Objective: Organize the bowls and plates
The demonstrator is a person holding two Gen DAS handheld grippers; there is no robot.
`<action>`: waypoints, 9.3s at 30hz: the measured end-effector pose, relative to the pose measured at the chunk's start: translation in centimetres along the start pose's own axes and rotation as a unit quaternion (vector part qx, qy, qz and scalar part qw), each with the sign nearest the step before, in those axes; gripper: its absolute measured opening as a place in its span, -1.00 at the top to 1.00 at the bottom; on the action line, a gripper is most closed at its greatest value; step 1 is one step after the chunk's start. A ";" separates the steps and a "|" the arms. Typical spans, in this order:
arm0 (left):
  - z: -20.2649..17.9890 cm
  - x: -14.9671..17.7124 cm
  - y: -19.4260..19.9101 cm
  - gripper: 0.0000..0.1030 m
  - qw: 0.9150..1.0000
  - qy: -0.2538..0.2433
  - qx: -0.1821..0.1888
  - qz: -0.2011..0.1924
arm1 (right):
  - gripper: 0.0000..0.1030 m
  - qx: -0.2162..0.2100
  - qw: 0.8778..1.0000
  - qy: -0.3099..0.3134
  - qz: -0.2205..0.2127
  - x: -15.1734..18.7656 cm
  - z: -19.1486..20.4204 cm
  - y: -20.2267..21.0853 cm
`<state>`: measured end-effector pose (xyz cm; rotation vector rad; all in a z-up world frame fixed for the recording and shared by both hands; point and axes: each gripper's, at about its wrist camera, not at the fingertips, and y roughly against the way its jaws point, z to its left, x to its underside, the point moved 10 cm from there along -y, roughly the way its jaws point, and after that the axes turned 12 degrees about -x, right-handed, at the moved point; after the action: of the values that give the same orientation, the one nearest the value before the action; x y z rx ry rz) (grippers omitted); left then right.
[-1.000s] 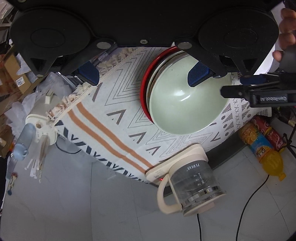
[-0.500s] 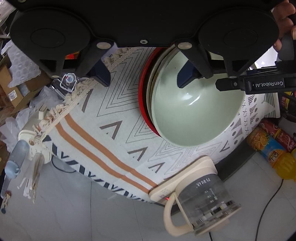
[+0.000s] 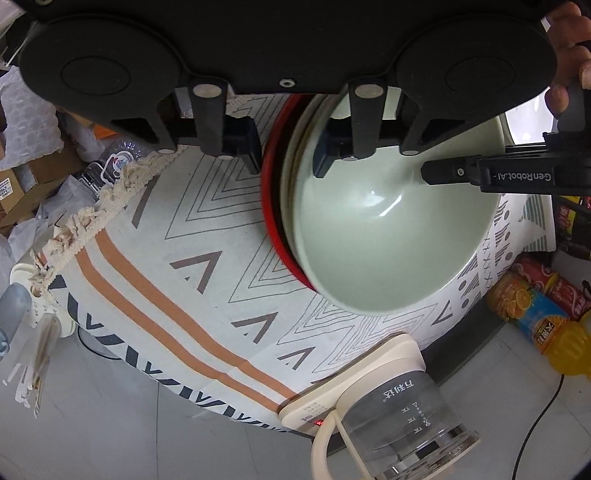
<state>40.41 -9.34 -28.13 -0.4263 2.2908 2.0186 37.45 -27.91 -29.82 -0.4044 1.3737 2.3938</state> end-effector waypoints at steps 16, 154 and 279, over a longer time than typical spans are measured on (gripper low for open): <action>0.9 2.1 3.5 0.57 0.999 -0.035 0.024 -0.033 | 0.44 0.012 0.997 -0.008 -0.073 1.4 2.0 3.3; 13.2 13.9 23.1 -1.00 0.971 -0.001 -0.042 -0.236 | -1.00 0.035 0.970 0.106 -0.214 12.8 11.3 17.0; 15.2 30.9 30.0 -1.00 0.955 -0.007 -0.100 -0.280 | -1.00 -0.024 0.955 0.178 -0.237 25.8 13.9 25.5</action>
<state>1.29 3.55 -8.27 -0.9443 1.6882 1.9327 2.18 -23.69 -14.01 -1.0897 1.1817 2.0167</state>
